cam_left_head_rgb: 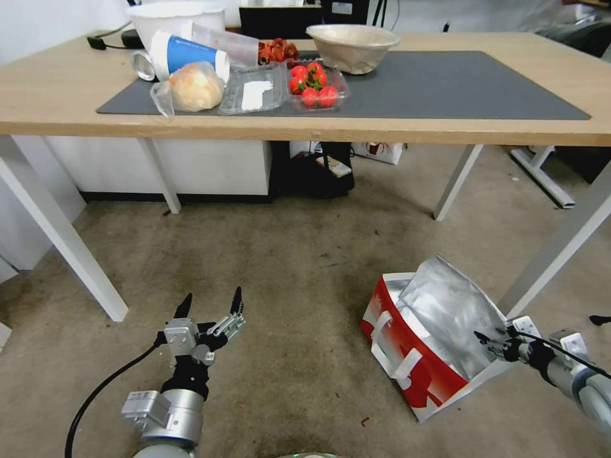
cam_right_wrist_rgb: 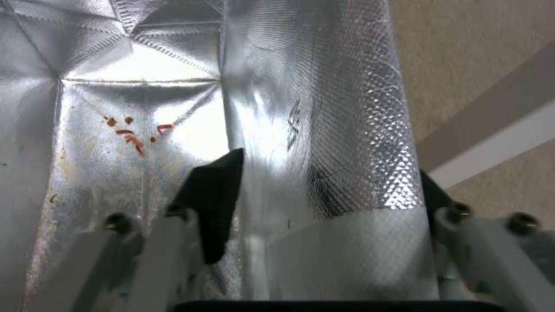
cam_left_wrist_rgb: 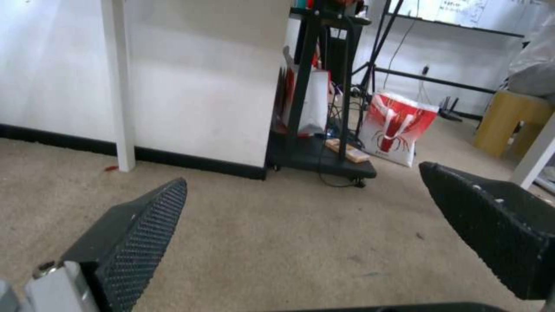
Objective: Pick up the food delivery bag from the floor and place it on the table.
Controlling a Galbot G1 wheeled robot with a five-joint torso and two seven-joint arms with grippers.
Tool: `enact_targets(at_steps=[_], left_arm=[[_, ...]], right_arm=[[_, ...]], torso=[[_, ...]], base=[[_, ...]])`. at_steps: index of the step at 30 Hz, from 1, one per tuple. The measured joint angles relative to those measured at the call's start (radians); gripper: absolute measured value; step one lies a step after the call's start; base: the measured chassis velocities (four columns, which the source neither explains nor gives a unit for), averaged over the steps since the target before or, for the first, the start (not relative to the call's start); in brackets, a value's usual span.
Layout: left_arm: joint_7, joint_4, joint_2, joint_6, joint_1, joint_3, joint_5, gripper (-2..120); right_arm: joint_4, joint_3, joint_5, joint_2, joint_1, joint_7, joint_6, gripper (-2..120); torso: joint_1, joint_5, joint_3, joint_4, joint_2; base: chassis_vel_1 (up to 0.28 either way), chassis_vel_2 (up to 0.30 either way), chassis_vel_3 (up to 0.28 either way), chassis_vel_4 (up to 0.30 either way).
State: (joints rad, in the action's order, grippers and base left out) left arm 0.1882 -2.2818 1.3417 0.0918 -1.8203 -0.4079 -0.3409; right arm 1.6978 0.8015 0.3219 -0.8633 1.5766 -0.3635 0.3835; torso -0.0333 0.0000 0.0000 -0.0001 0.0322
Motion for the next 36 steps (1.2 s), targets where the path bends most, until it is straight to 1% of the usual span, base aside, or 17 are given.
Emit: enact_targets(at_steps=[1,3,4,5,7,8,9,11,13,15,23,26,27,30,31,35,36], left_arm=[[0.000,0.001,0.000,0.001,0.000,0.000,0.000,100],[0.000,0.001,0.000,0.002,0.000,-0.001,0.000,100],[0.000,0.001,0.000,0.002,0.000,-0.001,0.000,100],[0.000,0.002,-0.001,0.002,0.000,-0.001,-0.001,100],[-0.001,0.002,-0.001,0.003,0.000,-0.003,-0.001,100],[-0.001,0.002,-0.001,0.004,0.001,-0.004,-0.002,100],[-0.001,0.002,-0.001,0.004,0.001,-0.004,-0.002,100],[0.003,0.002,-0.002,0.004,0.001,-0.004,-0.004,100],[0.005,0.003,-0.003,0.005,0.002,-0.005,-0.006,100],[0.005,0.003,-0.003,0.005,0.002,-0.006,-0.007,100],[0.006,0.007,-0.006,0.011,0.004,-0.016,-0.008,100],[0.007,0.007,-0.006,0.013,0.004,-0.019,-0.006,100],[0.007,0.007,-0.006,0.013,0.004,-0.019,-0.006,100],[0.009,0.007,-0.006,0.014,0.006,-0.021,-0.004,100],[0.009,0.007,-0.006,0.014,0.006,-0.021,-0.004,100],[0.012,0.003,-0.002,0.014,0.006,-0.024,-0.004,100],[0.012,0.003,-0.002,0.014,0.006,-0.024,-0.004,100]], right_arm=[[-0.001,0.000,0.000,-0.002,0.000,0.000,-0.004,46],[-0.002,0.000,-0.001,-0.004,0.001,0.001,-0.009,39],[-0.002,0.000,-0.001,-0.004,0.001,0.001,-0.009,39],[-0.004,0.000,-0.001,-0.004,0.001,0.001,-0.013,33],[-0.005,0.000,-0.001,-0.004,0.001,0.002,-0.017,25],[-0.005,0.000,-0.001,-0.004,0.001,0.003,-0.019,18],[-0.005,0.000,-0.001,-0.004,0.001,0.003,-0.019,18],[-0.005,0.001,-0.001,-0.004,0.001,0.004,-0.022,13],[-0.005,0.001,0.002,-0.004,0.002,0.007,-0.026,2],[-0.005,0.002,0.004,-0.004,0.002,0.008,-0.031,0],[0.001,0.002,0.024,-0.019,0.007,0.020,-0.046,0],[0.030,0.005,0.084,-0.020,0.021,0.044,-0.012,0],[0.030,0.005,0.084,-0.020,0.021,0.044,-0.012,0],[0.097,0.016,0.199,-0.017,0.036,0.088,0.077,0],[0.097,0.016,0.199,-0.017,0.036,0.088,0.077,0],[0.215,0.027,0.387,-0.003,0.055,0.169,0.220,0],[0.215,0.027,0.387,-0.003,0.055,0.169,0.220,0]], torso=[[0.000,0.0000,0.000,0.0000,0.000],[0.000,0.0000,0.000,0.0000,0.000],[0.000,0.0000,0.000,0.0000,0.000],[0.000,0.0000,0.000,0.0000,0.000],[0.000,0.0000,0.000,0.0000,0.000],[0.000,0.0000,0.000,0.0000,0.000],[0.000,0.0000,0.000,0.0000,0.000],[0.000,0.0000,0.000,0.0000,0.000],[0.000,0.0000,0.000,0.0000,0.000],[0.000,0.0000,0.000,0.0000,0.000],[0.000,0.0000,0.000,0.0000,0.000],[0.000,0.0000,0.000,-0.0001,0.000],[0.000,0.0000,0.000,-0.0001,0.000],[0.000,0.0000,0.000,0.0000,0.000],[0.000,0.0000,0.000,0.0000,0.000],[0.000,-0.0001,0.000,-0.0001,0.000],[0.000,-0.0001,0.000,-0.0001,0.000]], base=[[0.000,0.000,0.000,0.000],[0.000,0.000,0.000,0.000],[0.000,0.000,0.000,0.000],[0.000,0.000,0.000,0.000],[0.000,0.000,0.000,0.000],[0.000,0.000,0.000,0.000],[0.000,0.000,0.000,0.000],[0.000,0.000,0.000,0.000],[0.000,0.000,0.000,0.000],[0.000,0.000,0.000,0.000],[0.000,0.000,0.000,0.000],[0.000,0.000,0.000,0.000],[0.000,0.000,0.000,0.000],[0.000,0.000,0.000,0.000],[0.000,0.000,0.000,0.000],[0.000,0.000,0.000,0.000],[0.000,0.000,0.000,0.000]])
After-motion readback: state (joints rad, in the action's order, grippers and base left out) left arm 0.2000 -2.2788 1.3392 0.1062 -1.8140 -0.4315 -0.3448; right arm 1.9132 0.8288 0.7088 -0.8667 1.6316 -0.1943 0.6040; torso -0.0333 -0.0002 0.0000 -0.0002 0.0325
